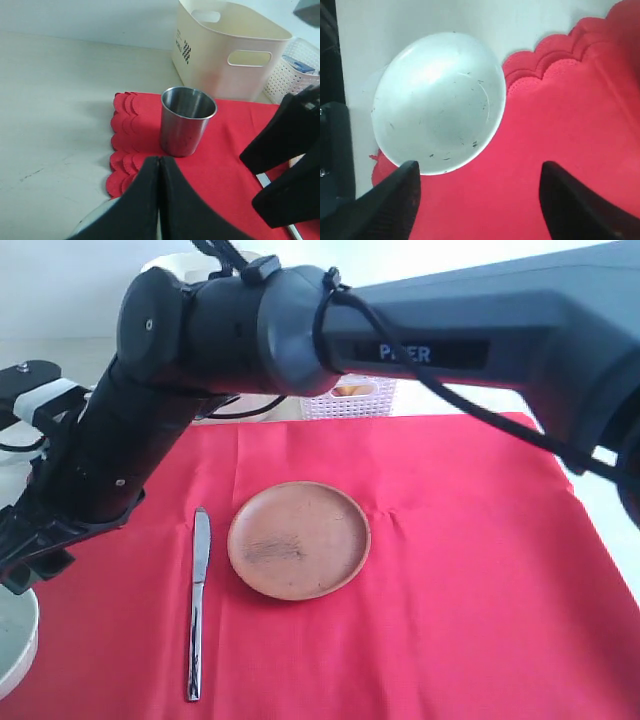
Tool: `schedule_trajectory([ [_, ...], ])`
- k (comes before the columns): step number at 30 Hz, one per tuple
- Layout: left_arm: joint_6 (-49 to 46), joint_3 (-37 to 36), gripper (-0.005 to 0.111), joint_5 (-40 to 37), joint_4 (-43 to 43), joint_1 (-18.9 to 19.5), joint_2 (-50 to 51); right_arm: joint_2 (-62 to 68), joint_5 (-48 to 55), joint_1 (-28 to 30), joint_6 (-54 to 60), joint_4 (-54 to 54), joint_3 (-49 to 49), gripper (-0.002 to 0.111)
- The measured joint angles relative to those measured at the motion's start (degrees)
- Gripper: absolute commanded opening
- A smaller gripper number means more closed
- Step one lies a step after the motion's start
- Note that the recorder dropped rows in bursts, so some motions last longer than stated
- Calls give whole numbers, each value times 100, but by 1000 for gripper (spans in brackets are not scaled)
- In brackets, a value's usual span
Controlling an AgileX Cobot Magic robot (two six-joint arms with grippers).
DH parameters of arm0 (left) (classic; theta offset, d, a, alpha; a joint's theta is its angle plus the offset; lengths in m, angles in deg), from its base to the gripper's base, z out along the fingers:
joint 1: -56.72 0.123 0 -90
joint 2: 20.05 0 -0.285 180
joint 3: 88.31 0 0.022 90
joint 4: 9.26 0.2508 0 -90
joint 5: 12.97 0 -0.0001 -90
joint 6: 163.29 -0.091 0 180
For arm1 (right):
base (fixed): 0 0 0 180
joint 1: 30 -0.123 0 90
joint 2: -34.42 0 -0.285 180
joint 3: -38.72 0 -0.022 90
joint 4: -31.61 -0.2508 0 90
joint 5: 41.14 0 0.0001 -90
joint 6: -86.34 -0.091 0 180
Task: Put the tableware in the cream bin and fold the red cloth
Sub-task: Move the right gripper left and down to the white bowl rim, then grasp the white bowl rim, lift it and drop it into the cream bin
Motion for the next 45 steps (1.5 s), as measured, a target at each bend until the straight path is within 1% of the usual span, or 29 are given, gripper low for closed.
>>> schedule_trajectory([
  [7,0,0,0,0,0,0,0,106,-239,-49,-56,108,0,64],
  [20,0,0,0,0,0,0,0,209,-373,-239,-89,182,0,64],
  [32,0,0,0,0,0,0,0,440,-949,-450,-625,535,-12,64],
  [38,0,0,0,0,0,0,0,574,-977,-487,-666,573,-12,61],
  [42,0,0,0,0,0,0,0,598,-1033,-611,-671,594,-12,60],
  [45,0,0,0,0,0,0,0,598,-1159,-677,-696,619,-12,58],
])
